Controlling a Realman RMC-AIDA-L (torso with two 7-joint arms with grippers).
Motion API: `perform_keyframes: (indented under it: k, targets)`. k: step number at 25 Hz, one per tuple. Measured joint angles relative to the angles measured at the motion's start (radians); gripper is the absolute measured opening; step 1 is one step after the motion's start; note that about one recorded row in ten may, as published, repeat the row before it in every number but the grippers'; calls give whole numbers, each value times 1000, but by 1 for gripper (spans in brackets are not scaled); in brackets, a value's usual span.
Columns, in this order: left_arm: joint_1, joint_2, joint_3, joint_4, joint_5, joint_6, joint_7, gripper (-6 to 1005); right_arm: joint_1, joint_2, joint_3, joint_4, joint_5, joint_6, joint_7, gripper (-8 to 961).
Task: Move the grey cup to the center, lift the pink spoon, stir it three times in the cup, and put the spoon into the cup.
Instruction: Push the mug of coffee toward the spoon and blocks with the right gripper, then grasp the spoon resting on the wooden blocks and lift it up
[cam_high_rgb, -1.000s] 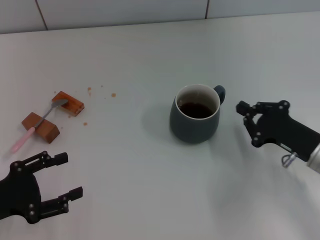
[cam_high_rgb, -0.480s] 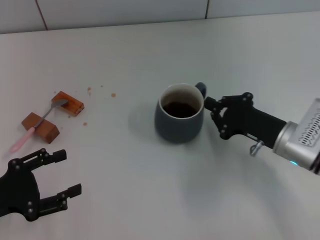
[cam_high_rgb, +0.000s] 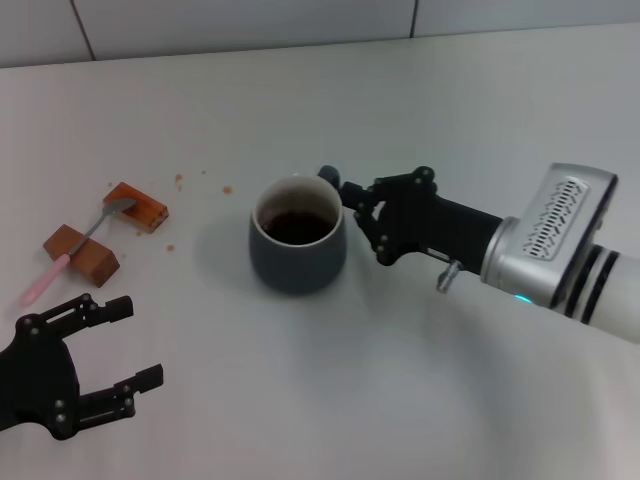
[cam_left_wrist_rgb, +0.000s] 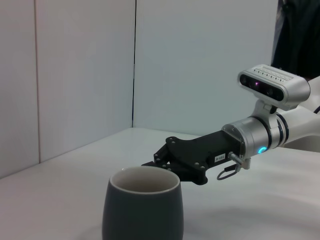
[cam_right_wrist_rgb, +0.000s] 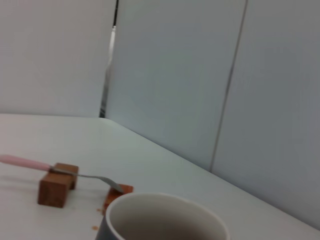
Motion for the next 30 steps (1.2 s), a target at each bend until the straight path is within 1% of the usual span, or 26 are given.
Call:
perform_keyframes:
  k: [9, 12, 14, 17, 20, 22, 24, 26, 30]
  targets:
    - [-1, 0, 0, 0, -1, 2, 4, 801, 63, 3, 8, 47, -20, 17, 0, 43]
    - [-3, -1, 0, 0, -2, 2, 5, 800, 63, 3, 11, 50, -20, 15, 0, 43]
    - [-4, -1, 0, 0, -2, 2, 5, 800, 45, 3, 25, 42, -15, -1, 0, 43]
    - [-5, -3, -4, 0, -2, 2, 5, 800, -29, -3, 70, -1, -9, -84, 2, 42]
    - [-8, -5, -13, 0, -2, 2, 6, 800, -130, -6, 121, -70, -8, -234, 26, 42]
    - [-10, -5, -13, 0, -3, 2, 6, 800, -211, -8, 140, -134, -9, -352, 63, 42]
    - [-13, -6, -13, 0, -3, 2, 6, 800, -276, -9, 133, -201, -16, -451, 113, 42]
    - [-21, -7, -13, 0, -3, 3, 2, 800, -342, -10, 107, -295, -35, -541, 185, 42]
    - [-26, -8, -13, 0, -3, 4, 2, 801, -433, -11, 60, -429, -101, -646, 311, 42]
